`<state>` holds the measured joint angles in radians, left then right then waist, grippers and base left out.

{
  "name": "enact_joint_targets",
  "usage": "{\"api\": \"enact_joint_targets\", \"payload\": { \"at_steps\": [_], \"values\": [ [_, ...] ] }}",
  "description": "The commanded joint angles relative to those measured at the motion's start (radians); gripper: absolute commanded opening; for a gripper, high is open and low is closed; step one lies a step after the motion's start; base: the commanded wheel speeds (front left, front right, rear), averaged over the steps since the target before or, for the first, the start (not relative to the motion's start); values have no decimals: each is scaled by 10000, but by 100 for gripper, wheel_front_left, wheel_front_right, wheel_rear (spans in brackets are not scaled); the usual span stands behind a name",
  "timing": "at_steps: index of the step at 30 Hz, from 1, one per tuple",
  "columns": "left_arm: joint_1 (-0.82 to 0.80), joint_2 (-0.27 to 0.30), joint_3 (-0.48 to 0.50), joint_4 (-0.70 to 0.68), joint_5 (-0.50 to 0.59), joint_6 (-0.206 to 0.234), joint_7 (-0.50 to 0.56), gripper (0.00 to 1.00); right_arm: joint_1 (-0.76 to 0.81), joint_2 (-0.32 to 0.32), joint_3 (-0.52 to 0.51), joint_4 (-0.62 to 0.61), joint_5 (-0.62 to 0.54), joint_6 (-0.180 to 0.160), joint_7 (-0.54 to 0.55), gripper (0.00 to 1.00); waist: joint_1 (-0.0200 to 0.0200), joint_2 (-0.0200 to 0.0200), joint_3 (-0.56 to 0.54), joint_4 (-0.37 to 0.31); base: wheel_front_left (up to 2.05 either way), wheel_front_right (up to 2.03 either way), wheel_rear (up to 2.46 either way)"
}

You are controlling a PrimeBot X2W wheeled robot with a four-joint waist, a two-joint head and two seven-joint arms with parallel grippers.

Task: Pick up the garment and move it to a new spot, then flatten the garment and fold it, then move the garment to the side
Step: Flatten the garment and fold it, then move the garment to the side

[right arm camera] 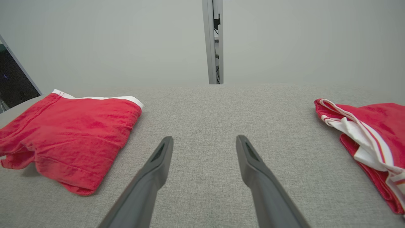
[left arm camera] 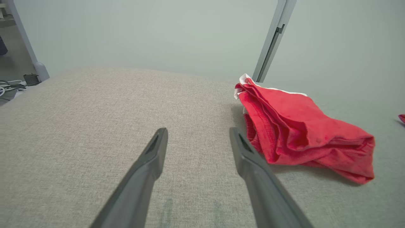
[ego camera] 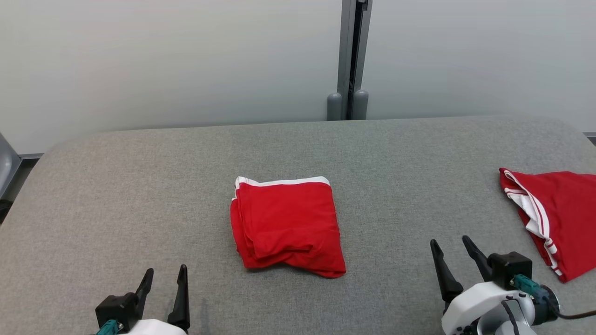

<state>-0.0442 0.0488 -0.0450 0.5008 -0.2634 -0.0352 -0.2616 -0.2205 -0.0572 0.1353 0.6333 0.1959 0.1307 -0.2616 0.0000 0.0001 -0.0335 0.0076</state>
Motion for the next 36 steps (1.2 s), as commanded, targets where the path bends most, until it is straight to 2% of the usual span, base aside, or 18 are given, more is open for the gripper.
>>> {"api": "enact_joint_targets", "payload": {
  "at_steps": [1, 16, 29, 36],
  "values": [
    [128, 44, 59, -86, 111, 56, -45, 100, 147, -2, -26, -63, -116, -1, -42, 100, 0, -1, -34, -7, 0, 0, 0],
    [200, 42, 6, -467, 372, 212, -45, 100, 358, 35, -181, -450, -320, -1, -42, 100, 0, -1, 299, 208, 0, 0, 0],
    [-556, 44, -797, -558, 125, 398, -45, 100, -977, 34, 455, -146, -751, -1, -44, 100, 0, -1, 1669, 1310, 0, 0, 0],
    [-870, 38, -1216, -535, -71, 466, -45, 100, -2281, 24, 1177, 906, -337, -2, -42, 100, 0, -1, 2132, 2033, 0, 0, 0]
  ]
}}
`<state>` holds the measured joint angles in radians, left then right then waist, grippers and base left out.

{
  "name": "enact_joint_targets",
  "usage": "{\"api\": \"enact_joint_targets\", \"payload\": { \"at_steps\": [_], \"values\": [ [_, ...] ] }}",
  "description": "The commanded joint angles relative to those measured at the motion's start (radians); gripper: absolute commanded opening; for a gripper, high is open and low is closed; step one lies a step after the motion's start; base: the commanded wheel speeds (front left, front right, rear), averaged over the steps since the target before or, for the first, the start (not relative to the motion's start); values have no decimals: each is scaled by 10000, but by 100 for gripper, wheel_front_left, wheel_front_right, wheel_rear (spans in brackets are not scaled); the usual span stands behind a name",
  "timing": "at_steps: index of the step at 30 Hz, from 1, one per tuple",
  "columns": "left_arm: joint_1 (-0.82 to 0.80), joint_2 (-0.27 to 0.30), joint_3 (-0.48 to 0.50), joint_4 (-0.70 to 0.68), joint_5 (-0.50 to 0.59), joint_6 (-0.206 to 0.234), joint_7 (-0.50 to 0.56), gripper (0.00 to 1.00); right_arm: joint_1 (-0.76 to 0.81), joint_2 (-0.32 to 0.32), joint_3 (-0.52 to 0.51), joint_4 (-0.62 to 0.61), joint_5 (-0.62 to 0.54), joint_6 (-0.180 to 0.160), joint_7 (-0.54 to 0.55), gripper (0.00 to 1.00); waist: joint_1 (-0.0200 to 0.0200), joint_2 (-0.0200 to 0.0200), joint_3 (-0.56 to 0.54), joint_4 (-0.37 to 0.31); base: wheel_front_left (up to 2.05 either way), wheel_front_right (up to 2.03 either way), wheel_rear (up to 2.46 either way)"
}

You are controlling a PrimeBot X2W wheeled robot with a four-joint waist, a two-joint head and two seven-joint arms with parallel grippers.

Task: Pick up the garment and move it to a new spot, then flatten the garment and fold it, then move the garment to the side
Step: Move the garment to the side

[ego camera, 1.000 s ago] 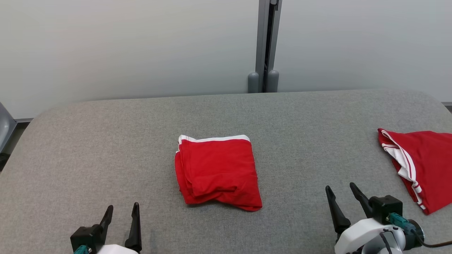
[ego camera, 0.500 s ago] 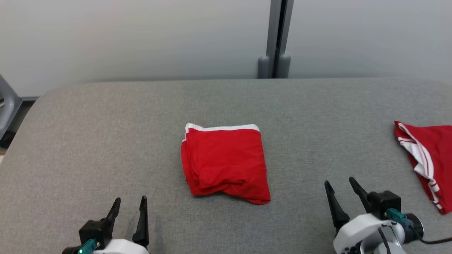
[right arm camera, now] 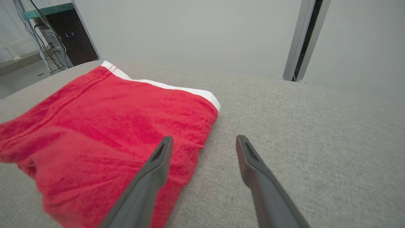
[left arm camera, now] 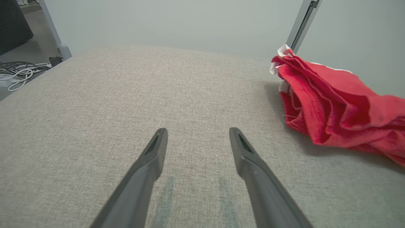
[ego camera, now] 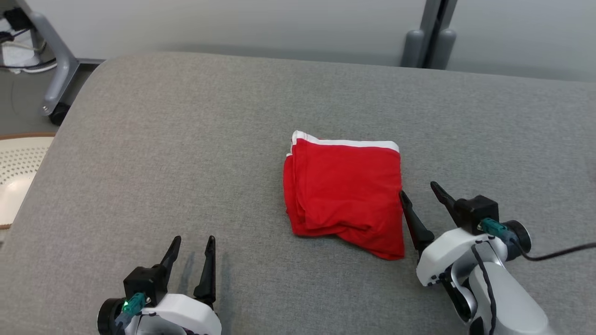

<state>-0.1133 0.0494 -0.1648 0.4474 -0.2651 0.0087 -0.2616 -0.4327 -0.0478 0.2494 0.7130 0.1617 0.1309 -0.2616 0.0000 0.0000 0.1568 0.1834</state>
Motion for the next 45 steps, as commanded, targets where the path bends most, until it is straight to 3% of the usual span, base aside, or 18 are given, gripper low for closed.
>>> {"api": "enact_joint_targets", "payload": {
  "at_steps": [1, 5, 10, 11, 12, 13, 21, 32, 45],
  "values": [
    [-229, 37, -76, 6, -89, 30, -45, 100, -327, -65, 72, 358, 87, -4, -42, 100, 0, 0, 276, 379, 0, 0, 0],
    [-308, 34, -336, -30, -219, 8, -45, 100, -910, -68, 191, 1291, 533, -4, -42, 100, 0, 0, 405, 759, 0, 0, 0],
    [-314, 37, -474, -54, -260, 103, -45, 100, -1582, -72, 319, 2661, 263, -4, -1, 100, 0, 0, 504, 985, 0, 0, 0],
    [-309, 34, -485, -43, -259, 116, -45, 100, -1667, -71, 344, 2884, 268, -4, 0, 95, 0, 0, 510, 1002, 0, 0, 0],
    [-304, 35, -486, -36, -268, 125, -45, 100, -1740, -66, 413, 3101, 227, -4, 35, 42, 0, 0, 509, 1010, 0, 0, 0],
    [-295, 35, -486, -31, -269, 146, -45, 100, -1788, -66, 524, 3275, 270, -4, 73, 2, 0, 0, 506, 1006, 0, 0, 0],
    [-286, 35, -474, 40, -134, 25, -45, 100, -2094, -118, 756, 3550, 456, -6, -40, 0, 0, 0, 211, 304, 0, 0, 0],
    [11, 35, -179, 30, 133, -146, -45, 100, -1110, -83, 1039, 2568, 696, -4, -43, 0, 0, 0, -455, -2350, 0, 0, 0],
    [-389, 40, -253, 21, 300, -376, -45, 100, -676, -119, 1770, 1695, 1356, -4, -41, 0, 0, 0, -214, -5249, 0, 0, 0]
  ]
}}
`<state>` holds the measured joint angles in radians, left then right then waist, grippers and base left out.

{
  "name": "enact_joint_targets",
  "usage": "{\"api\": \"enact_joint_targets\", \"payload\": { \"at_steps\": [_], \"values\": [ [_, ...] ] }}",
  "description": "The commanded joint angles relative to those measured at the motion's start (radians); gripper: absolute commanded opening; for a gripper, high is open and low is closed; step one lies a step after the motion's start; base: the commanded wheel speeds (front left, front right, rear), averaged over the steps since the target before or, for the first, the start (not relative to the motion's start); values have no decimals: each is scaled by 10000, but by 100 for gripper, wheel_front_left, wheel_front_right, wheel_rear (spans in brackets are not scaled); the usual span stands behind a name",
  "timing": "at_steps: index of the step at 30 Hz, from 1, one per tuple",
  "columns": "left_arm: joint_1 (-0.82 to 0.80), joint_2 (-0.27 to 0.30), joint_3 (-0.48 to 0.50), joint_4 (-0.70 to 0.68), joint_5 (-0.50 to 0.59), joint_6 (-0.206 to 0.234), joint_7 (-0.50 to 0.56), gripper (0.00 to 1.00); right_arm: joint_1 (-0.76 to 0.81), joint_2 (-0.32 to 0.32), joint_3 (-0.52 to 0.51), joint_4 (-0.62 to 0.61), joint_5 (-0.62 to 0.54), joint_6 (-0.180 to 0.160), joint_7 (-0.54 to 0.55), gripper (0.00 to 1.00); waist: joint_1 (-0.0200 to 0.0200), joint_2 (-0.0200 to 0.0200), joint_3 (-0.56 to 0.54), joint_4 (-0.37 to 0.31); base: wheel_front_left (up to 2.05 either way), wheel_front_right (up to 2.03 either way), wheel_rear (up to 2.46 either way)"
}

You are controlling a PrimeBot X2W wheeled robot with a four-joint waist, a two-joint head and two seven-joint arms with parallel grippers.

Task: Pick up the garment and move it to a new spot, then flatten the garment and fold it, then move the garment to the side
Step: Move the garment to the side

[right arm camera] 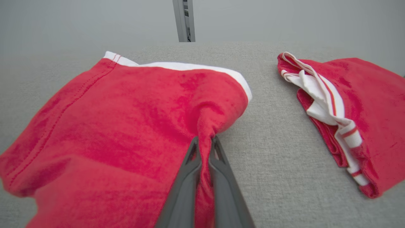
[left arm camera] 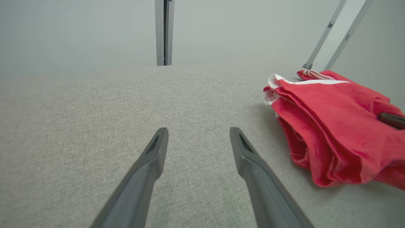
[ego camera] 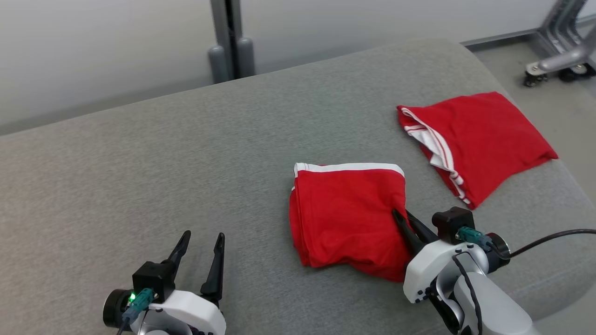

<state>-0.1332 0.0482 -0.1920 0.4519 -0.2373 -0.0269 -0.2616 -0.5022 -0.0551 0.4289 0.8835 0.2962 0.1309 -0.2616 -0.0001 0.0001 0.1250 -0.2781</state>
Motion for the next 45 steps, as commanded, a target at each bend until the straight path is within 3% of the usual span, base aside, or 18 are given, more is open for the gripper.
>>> {"api": "enact_joint_targets", "payload": {
  "at_steps": [1, 9, 13, 22, 37, 38, 39, 40, 45],
  "values": [
    [-219, 53, 47, 5, 91, -40, -45, 100, -12, -56, 89, -83, 13, -4, -42, 0, 1, -1, 135, -822, 0, 0, 0],
    [-488, 53, 160, -37, 337, -129, -45, 100, -340, -316, 439, -498, 96, -4, -41, 0, 1, -1, 546, -1793, 0, 0, 0],
    [-667, 54, 75, -32, 452, -205, -45, 100, -766, -603, 646, -499, -154, -4, -43, 0, 1, -1, 826, -1815, 0, 0, 0],
    [-984, 50, -47, -45, 738, -356, -45, 100, -2654, -1441, 752, 169, -779, -4, -29, 0, 1, -1, 1399, -965, 0, 0, 0],
    [-1332, 47, -443, -384, 701, -343, -45, 100, -4875, -4223, -198, 3148, -2347, -6, 499, 0, 1, -1, 2064, 1004, 0, 0, 0],
    [-1349, 48, -461, -396, 693, -332, -45, 100, -4943, -4352, -402, 3292, -2363, -6, 523, 17, 1, -1, 2092, 1080, 0, 0, 0],
    [-1366, 48, -481, -395, 696, -316, -45, 100, -4973, -4470, -646, 3455, -2396, -6, 547, 69, 1, -1, 2107, 1153, 0, 0, 0],
    [-1373, 48, -483, -395, 677, -307, -45, 100, -4960, -4577, -897, 3581, -2460, -6, 598, 100, 1, -1, 2112, 1219, 0, 0, 0],
    [-1295, 48, -426, -405, 622, -233, -45, 100, -4698, -4704, -2179, 3825, -2612, -6, 293, 100, 1, -1, 2016, 1413, 0, 0, 0]
  ]
}}
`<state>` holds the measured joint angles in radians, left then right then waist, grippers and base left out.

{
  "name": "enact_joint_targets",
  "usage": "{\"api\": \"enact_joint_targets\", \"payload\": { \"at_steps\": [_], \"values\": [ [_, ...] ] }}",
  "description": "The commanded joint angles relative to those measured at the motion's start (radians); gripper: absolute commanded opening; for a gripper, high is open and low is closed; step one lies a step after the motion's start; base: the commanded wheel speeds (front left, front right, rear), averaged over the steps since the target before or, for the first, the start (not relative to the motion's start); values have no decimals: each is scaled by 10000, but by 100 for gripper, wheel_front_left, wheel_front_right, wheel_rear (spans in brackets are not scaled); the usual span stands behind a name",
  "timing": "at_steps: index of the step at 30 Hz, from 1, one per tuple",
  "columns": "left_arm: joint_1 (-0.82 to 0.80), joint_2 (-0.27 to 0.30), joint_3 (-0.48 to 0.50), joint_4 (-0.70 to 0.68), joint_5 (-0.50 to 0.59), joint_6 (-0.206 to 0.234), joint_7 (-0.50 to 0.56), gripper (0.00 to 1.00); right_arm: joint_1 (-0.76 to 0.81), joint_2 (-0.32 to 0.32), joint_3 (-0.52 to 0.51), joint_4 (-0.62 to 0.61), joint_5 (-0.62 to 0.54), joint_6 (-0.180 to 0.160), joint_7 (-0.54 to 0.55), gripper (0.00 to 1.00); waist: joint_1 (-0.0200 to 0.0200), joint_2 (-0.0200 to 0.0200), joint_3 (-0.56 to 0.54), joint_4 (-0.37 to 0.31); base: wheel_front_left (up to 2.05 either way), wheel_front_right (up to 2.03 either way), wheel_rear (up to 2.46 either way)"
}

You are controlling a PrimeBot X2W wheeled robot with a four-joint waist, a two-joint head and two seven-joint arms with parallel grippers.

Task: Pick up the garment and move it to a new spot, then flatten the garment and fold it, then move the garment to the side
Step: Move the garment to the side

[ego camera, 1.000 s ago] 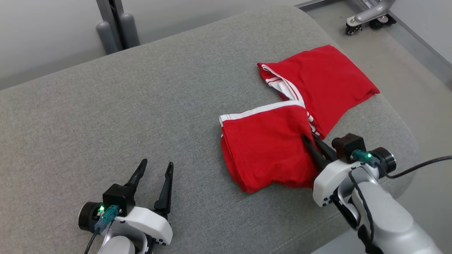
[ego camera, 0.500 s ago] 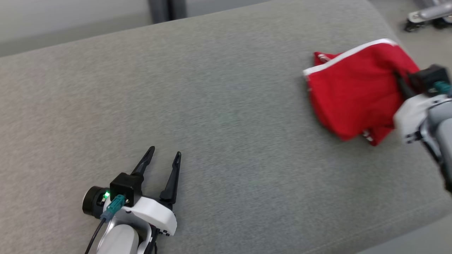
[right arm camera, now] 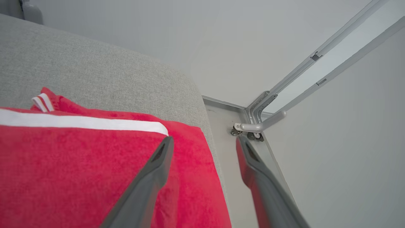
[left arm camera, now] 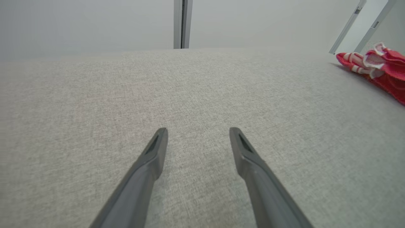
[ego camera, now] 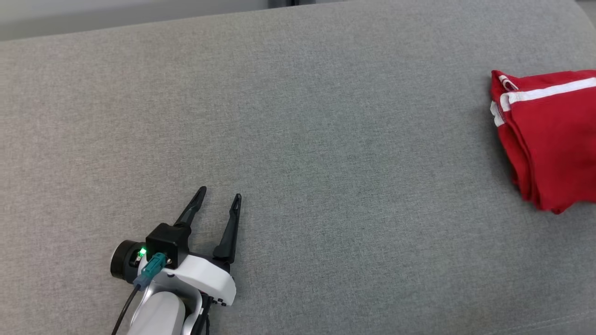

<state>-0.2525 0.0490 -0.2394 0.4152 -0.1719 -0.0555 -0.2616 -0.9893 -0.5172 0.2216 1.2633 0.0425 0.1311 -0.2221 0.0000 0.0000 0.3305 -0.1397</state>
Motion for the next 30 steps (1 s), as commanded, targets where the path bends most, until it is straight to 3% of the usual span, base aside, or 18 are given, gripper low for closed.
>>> {"api": "enact_joint_targets", "payload": {
  "at_steps": [1, 6, 11, 19, 30],
  "values": [
    [-69, 39, 74, -36, -22, 60, -45, 100, 256, -11, -334, 38, -136, -8, -185, 100, 0, 0, -83, 53, 0, 0, 0],
    [154, 51, 251, -82, -63, 151, -45, 100, 685, 772, -1176, -655, -410, -8, -437, 100, 0, 0, -388, 152, 0, 0, 0],
    [323, 44, 485, -135, -105, 206, -47, 100, 1664, 1762, -1923, -2533, -632, -6, -431, 100, 0, 0, -689, 276, 0, 0, 0],
    [660, 44, 773, -39, -136, 295, -45, 100, 3321, 2973, -2197, -4589, -539, -6, -436, 100, 0, 0, -1235, 710, 0, 0, 0],
    [1233, 41, 1163, 115, -173, 380, -45, 100, 5389, 4076, -2417, -5559, -76, -6, -436, 100, 0, 0, -2027, 1233, 0, 0, 0]
  ]
}}
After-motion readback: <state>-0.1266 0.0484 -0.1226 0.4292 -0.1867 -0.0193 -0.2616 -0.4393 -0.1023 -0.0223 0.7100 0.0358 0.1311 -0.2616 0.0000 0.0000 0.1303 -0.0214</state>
